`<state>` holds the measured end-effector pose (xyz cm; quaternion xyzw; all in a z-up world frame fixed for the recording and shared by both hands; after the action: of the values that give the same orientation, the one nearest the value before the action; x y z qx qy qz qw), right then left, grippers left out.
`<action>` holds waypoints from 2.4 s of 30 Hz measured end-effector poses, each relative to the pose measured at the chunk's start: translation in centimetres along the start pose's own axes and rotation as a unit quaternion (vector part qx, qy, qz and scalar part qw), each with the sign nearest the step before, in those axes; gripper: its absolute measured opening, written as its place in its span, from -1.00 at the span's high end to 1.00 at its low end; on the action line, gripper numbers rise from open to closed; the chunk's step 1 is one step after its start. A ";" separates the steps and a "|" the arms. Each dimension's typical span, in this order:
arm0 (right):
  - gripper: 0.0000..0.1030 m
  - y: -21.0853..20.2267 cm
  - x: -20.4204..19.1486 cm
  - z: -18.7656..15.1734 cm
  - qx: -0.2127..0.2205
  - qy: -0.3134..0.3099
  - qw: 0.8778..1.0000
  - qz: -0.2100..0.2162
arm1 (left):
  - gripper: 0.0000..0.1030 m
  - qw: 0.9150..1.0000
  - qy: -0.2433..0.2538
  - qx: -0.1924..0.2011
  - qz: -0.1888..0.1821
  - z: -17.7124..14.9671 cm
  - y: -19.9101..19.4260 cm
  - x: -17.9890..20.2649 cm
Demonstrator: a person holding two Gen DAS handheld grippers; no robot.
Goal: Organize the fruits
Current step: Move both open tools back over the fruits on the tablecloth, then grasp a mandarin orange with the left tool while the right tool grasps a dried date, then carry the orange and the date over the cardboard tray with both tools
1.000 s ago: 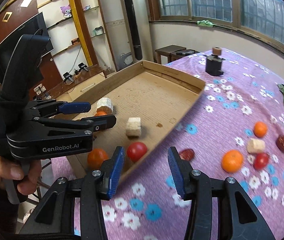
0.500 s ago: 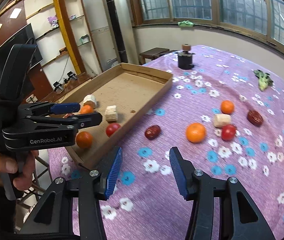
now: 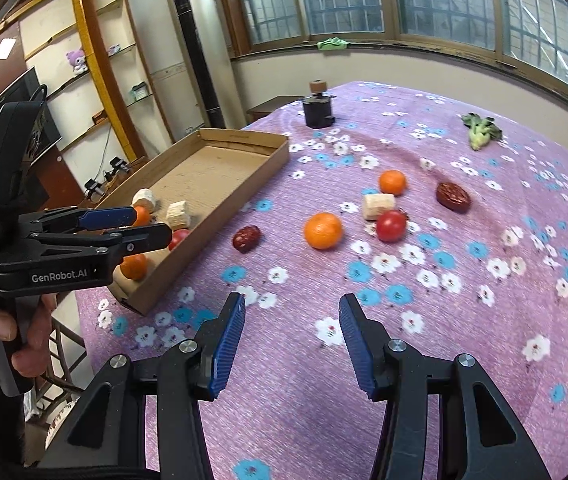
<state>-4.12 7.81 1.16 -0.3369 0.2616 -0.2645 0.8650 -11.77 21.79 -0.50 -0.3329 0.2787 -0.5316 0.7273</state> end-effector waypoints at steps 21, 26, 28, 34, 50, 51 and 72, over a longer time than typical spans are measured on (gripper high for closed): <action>0.02 2.2 9.2 4.1 0.020 0.068 0.996 -0.061 | -0.32 0.998 0.033 -0.013 -0.060 3.1 3.6 5.8; 0.03 4.7 12.5 7.1 0.012 0.096 0.993 -0.073 | -0.32 0.996 0.034 -0.026 -0.073 4.3 6.1 6.8; 0.03 5.9 13.2 8.1 0.010 0.095 0.992 -0.078 | -0.32 0.996 0.038 -0.034 -0.072 4.6 7.2 7.2; 0.03 9.9 14.9 10.3 -0.005 0.081 0.991 -0.108 | -0.32 0.996 0.038 -0.047 -0.060 5.5 9.8 7.2; 0.20 10.8 15.4 10.4 -0.003 0.091 0.990 -0.104 | 0.35 0.993 0.080 -0.045 -0.071 6.0 12.2 8.9; 0.20 10.4 15.1 10.2 -0.001 0.090 0.991 -0.102 | 0.36 0.993 0.080 -0.042 -0.074 5.9 12.0 8.9; 0.20 1.9 5.5 3.4 0.018 0.084 0.996 -0.013 | 0.36 0.997 0.030 0.010 -0.064 3.5 4.4 4.8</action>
<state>2.52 7.07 0.42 -0.3012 0.3241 -0.3076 0.8424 -5.19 18.78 -2.04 -0.3265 0.2738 -0.5894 0.6863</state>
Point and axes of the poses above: each gripper's, at about its wrist camera, not at the fingertips, and y roughly the way its jaws point, x to its right, z to its top, the point moved 6 cm from there along y, roughly the way its jaws point, and after that the axes turned 9 degrees about y, right-handed, at the moved point
